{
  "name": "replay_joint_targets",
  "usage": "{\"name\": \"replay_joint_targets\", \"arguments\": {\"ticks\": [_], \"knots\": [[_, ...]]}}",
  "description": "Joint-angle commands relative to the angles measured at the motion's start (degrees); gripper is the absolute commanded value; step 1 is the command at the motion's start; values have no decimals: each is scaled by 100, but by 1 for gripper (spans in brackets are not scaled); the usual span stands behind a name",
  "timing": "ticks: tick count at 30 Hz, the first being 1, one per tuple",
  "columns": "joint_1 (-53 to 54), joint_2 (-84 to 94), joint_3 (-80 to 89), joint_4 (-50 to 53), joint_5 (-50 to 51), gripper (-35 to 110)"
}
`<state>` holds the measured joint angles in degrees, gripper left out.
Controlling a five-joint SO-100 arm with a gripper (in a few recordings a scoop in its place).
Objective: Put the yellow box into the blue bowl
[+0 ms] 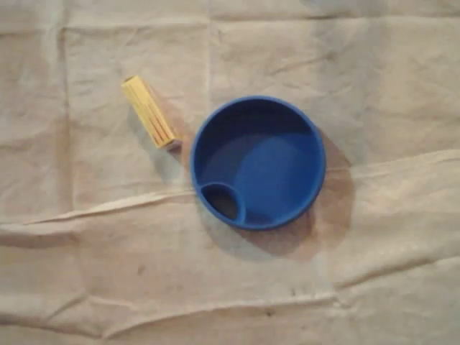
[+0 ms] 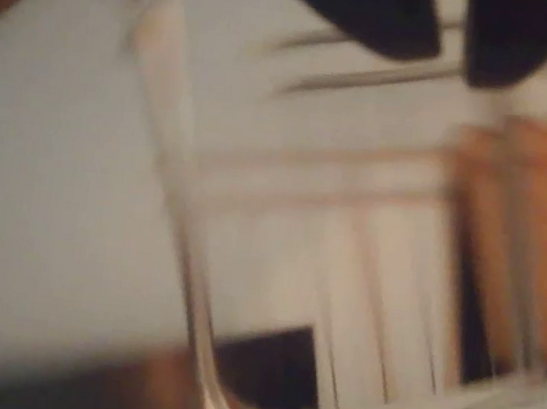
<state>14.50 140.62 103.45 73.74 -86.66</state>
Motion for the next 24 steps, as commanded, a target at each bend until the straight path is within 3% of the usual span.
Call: {"name": "replay_joint_targets", "arguments": {"ticks": [1, 15, 24], "knots": [[422, -492, -176, -211, -1371, 0], [1731, -2848, -1468, -387, -5880, 0], [2364, -4553, -2681, -255, -7277, 1]]}}
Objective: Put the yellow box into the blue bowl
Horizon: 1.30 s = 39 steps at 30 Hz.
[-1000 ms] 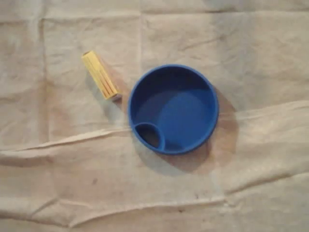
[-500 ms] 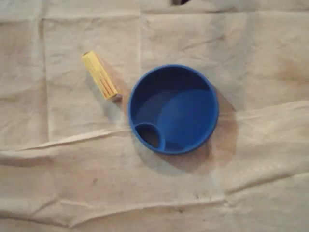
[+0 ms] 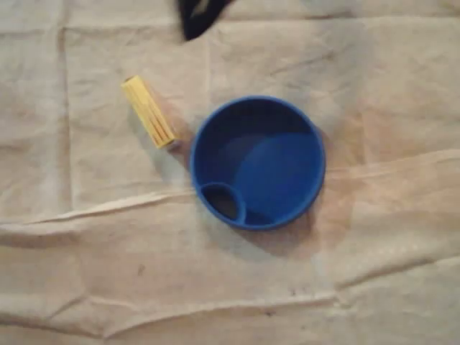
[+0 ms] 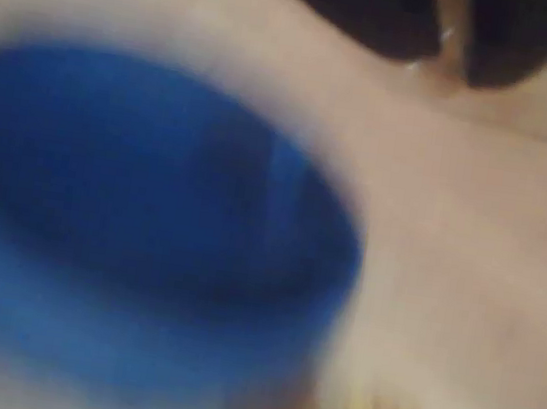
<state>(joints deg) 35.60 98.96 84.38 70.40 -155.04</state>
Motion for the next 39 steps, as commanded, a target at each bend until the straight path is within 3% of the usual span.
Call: {"name": "replay_joint_targets", "arguments": {"ticks": [1, 13, 22, 32, 39], "knots": [[325, -562, -932, 158, -475, 3], [686, -2320, -3718, 1380, -457, 30], [817, -3656, -5440, 1354, -439, 35], [879, -4061, -5818, 1345, -519, 37], [870, -4403, -5897, 1723, -457, 47]]}}
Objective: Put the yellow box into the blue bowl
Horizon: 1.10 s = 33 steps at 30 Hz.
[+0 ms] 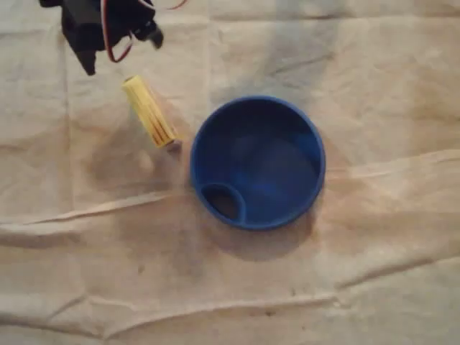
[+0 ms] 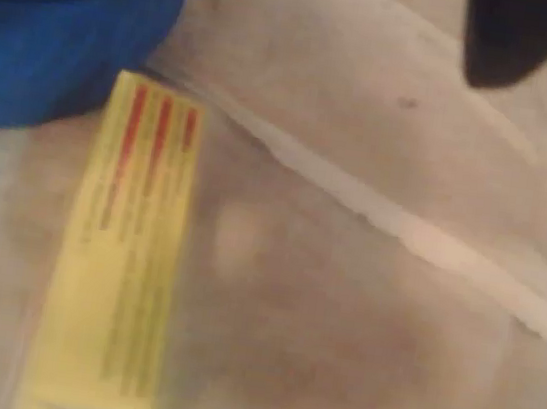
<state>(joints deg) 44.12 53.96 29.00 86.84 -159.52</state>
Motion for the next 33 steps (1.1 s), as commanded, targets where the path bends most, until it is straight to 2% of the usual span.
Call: {"name": "replay_joint_targets", "arguments": {"ticks": [1, 13, 26, 33], "knots": [[26, 62, -360, 88, -9, 48], [316, -431, -352, -993, 0, 49], [237, -914, -299, -1090, 18, 49], [35, -1063, -369, -1169, 439, 49]]}}
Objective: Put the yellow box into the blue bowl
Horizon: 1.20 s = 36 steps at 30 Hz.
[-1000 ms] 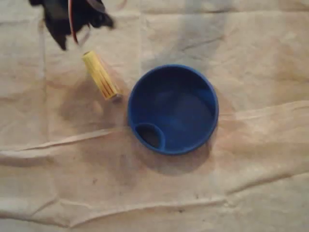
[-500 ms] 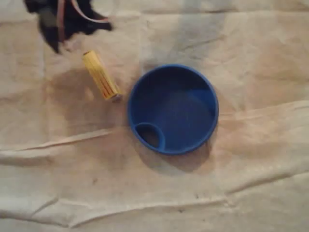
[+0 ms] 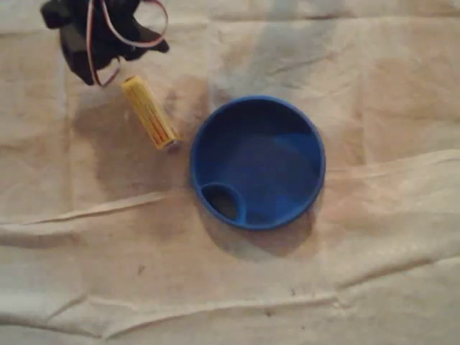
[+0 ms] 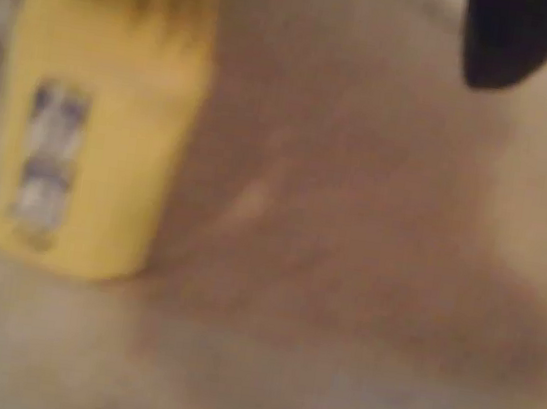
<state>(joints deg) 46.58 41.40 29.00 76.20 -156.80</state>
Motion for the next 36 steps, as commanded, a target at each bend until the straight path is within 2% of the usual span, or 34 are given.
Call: {"name": "replay_joint_targets", "arguments": {"ticks": [1, 36], "knots": [[-272, 193, -369, -105, 202, 49], [-466, -272, -308, -105, 352, 49]]}}
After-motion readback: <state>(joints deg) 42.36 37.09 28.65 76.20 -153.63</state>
